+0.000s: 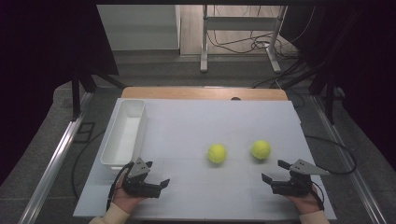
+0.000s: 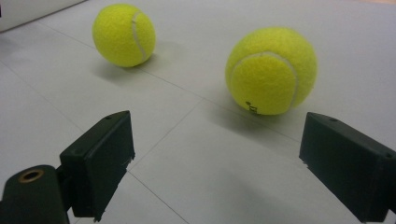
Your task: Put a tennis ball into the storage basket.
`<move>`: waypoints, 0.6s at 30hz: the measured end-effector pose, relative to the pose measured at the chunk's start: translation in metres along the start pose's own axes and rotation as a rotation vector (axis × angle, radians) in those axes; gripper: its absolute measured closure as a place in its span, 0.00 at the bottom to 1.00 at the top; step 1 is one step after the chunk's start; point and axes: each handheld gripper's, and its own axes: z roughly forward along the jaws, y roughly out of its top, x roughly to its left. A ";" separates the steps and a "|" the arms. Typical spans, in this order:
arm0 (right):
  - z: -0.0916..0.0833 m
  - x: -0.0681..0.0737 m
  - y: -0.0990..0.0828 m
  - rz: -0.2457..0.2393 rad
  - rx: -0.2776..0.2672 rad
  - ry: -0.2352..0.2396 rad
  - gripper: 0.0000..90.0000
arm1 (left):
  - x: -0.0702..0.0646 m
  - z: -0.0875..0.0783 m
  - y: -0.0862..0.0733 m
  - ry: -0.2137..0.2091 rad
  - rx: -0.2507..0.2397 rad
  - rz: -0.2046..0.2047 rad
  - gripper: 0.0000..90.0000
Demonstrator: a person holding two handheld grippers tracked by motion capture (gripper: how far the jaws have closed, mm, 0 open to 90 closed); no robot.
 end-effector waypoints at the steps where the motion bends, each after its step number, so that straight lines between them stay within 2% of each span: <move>1: 0.001 0.000 0.000 -0.002 0.002 0.001 0.12 | 0.000 0.000 0.000 -0.004 0.002 0.000 0.08; 7: 0.001 0.000 0.000 0.010 0.000 0.003 0.12 | -0.001 0.002 0.001 -0.005 0.004 0.003 0.08; 18: 0.001 0.001 0.000 -0.004 0.008 -0.001 0.13 | -0.003 0.005 0.004 -0.006 0.006 0.014 0.08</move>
